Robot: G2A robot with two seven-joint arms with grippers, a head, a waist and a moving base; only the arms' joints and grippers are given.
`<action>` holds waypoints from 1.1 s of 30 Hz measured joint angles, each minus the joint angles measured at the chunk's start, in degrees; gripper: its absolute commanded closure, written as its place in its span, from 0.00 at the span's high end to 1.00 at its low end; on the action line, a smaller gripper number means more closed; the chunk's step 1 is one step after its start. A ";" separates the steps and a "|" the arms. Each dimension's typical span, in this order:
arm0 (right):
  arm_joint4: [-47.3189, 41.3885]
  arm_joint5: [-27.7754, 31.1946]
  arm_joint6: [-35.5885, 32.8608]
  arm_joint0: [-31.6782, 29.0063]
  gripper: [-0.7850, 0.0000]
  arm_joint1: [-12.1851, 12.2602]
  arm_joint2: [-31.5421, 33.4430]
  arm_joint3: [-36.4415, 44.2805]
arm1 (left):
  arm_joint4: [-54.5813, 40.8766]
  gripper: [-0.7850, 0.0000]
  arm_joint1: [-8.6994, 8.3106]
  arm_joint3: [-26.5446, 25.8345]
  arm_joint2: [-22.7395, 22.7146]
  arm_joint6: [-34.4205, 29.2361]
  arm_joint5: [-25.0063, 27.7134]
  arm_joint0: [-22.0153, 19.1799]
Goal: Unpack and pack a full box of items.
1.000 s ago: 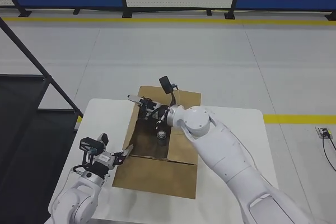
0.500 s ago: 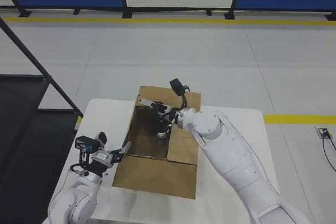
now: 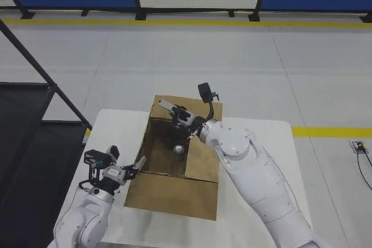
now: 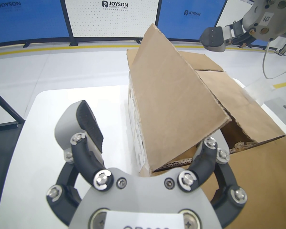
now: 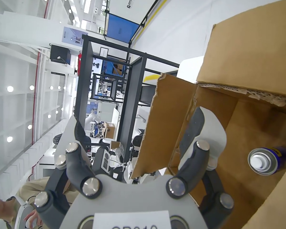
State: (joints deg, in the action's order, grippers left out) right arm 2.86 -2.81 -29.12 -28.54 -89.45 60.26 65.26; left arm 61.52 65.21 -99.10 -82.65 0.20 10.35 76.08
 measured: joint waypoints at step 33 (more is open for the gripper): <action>1.85 1.75 7.38 -3.90 1.00 0.40 4.89 7.66 | -9.95 1.00 0.32 2.35 -10.83 2.19 -4.34 1.54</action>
State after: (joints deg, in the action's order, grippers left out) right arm 4.70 -1.06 -21.75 -32.44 -89.05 65.15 72.92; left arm 51.56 65.53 -96.75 -93.47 2.39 6.01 77.61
